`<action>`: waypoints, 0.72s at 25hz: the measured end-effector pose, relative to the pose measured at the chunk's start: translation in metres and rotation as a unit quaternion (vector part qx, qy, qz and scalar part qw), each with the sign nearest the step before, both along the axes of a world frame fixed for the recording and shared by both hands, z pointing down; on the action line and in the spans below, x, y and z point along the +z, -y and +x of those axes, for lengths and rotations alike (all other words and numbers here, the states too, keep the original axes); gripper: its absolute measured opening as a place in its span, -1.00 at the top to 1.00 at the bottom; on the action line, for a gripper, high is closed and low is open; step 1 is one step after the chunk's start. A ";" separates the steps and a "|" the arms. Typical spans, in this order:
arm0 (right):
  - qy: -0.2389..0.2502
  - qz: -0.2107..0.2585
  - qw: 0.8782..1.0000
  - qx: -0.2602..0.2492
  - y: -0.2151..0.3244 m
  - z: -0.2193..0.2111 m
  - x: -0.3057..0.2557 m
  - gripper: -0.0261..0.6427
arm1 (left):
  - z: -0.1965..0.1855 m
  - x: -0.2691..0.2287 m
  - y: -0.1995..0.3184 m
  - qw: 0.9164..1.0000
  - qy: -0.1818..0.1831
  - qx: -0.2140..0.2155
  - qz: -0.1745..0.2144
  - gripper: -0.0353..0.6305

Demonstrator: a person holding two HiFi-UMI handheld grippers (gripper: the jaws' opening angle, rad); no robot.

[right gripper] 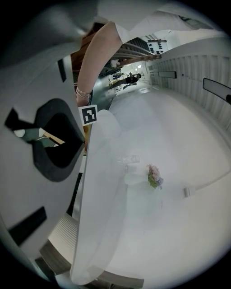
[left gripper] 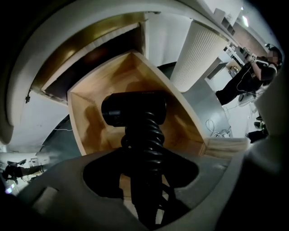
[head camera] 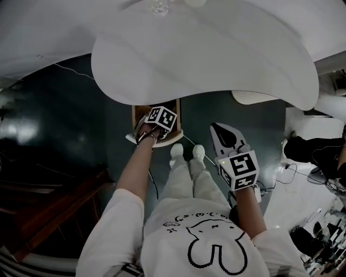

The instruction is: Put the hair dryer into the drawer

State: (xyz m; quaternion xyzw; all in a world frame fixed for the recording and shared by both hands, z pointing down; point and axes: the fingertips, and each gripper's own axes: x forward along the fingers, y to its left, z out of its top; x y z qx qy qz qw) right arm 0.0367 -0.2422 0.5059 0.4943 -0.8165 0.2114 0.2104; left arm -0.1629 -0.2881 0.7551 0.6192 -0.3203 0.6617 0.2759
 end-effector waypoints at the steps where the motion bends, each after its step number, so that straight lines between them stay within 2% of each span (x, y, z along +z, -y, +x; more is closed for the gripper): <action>1: -0.001 -0.003 1.000 0.000 -0.001 0.001 0.002 0.92 | -0.001 0.003 -0.001 1.000 0.006 0.001 -0.007 0.15; 5: -0.005 -0.013 1.000 0.000 -0.008 0.001 0.011 0.92 | -0.002 0.010 -0.005 0.999 0.022 0.013 -0.029 0.15; 8: -0.005 -0.015 1.000 0.000 -0.011 -0.002 0.013 0.92 | -0.001 0.011 -0.007 0.999 0.031 0.028 -0.030 0.15; 14: -0.004 -0.013 1.000 -0.005 -0.009 -0.006 0.011 0.92 | -0.001 0.006 0.005 0.996 0.062 0.069 -0.011 0.15; 18: -0.005 -0.014 1.000 -0.005 -0.012 -0.009 0.012 0.92 | 0.001 0.009 0.014 0.997 0.050 0.063 0.010 0.15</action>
